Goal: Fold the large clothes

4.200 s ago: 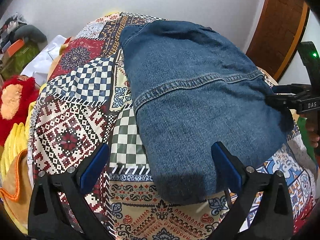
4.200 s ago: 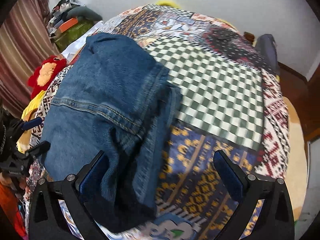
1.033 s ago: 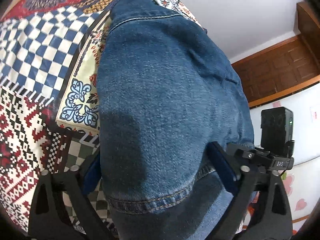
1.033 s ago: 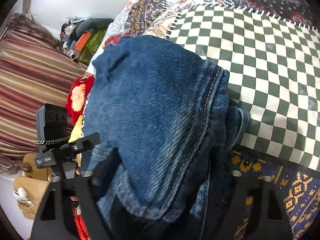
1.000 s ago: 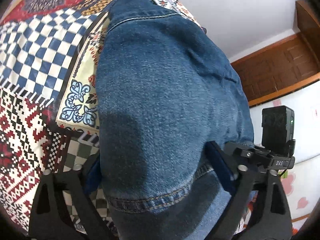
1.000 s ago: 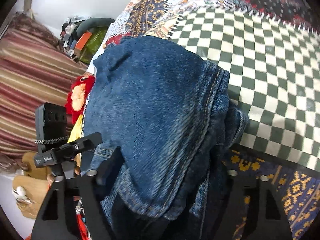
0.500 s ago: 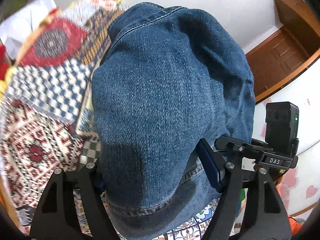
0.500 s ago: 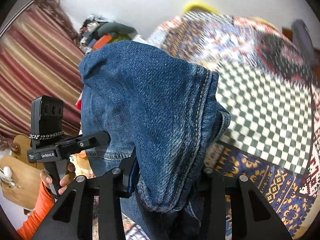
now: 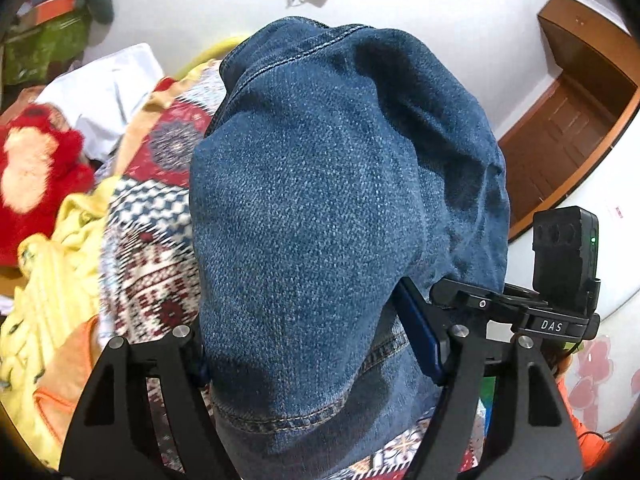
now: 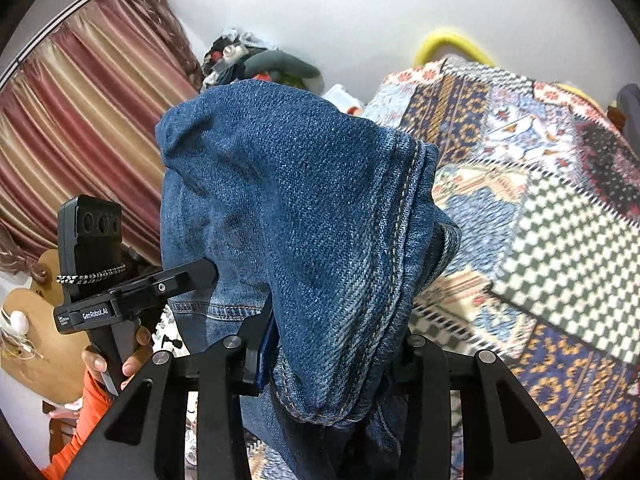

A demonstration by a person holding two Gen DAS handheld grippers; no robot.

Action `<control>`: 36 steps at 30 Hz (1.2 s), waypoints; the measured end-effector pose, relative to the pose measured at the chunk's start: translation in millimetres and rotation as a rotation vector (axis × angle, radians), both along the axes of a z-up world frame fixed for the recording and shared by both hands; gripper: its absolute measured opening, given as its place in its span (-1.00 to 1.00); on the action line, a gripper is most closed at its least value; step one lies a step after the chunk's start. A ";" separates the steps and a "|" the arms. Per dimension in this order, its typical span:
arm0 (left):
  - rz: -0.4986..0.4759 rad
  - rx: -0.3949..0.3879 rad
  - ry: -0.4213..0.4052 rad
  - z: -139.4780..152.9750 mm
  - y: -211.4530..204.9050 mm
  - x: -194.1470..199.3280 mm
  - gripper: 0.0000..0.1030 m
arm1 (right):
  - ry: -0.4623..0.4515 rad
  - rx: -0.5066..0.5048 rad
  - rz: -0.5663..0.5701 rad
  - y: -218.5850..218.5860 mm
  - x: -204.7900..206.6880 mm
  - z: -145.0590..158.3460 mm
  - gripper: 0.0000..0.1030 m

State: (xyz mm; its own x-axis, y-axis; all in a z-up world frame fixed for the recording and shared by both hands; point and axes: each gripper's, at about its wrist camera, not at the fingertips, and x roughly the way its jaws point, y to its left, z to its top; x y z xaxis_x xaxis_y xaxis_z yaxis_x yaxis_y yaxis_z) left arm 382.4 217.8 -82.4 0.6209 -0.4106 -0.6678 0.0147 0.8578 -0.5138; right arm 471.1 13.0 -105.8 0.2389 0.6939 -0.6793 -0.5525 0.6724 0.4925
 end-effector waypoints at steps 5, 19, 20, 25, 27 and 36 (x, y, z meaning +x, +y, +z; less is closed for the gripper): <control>0.045 -0.024 0.066 -35.9 27.9 -10.5 0.46 | 0.077 -0.024 0.006 31.0 -2.0 -35.1 -0.27; 0.110 -0.061 0.262 -178.4 64.1 10.5 0.46 | 0.332 -0.143 0.051 74.3 52.8 -169.0 -0.24; 0.111 -0.055 0.265 -182.2 64.5 12.2 0.47 | 0.336 -0.147 0.051 74.0 59.7 -176.9 -0.20; 0.091 -0.029 0.241 -185.7 62.8 7.3 0.55 | 0.356 -0.083 0.086 62.5 73.5 -200.4 0.13; 0.087 0.023 0.230 -182.3 61.7 3.6 0.55 | 0.367 -0.069 0.088 55.8 73.5 -199.8 0.13; 0.069 0.406 0.084 -130.8 51.0 -19.3 0.54 | 0.186 -0.186 0.101 34.2 55.2 -137.8 0.15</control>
State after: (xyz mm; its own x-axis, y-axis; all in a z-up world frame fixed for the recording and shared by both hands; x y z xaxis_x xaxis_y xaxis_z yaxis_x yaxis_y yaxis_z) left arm 363.1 268.8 -213.1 0.5743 -0.0634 -0.8162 -0.0770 0.9884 -0.1309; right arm 526.3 47.1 -243.6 0.0343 0.5670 -0.8230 -0.5330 0.7070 0.4648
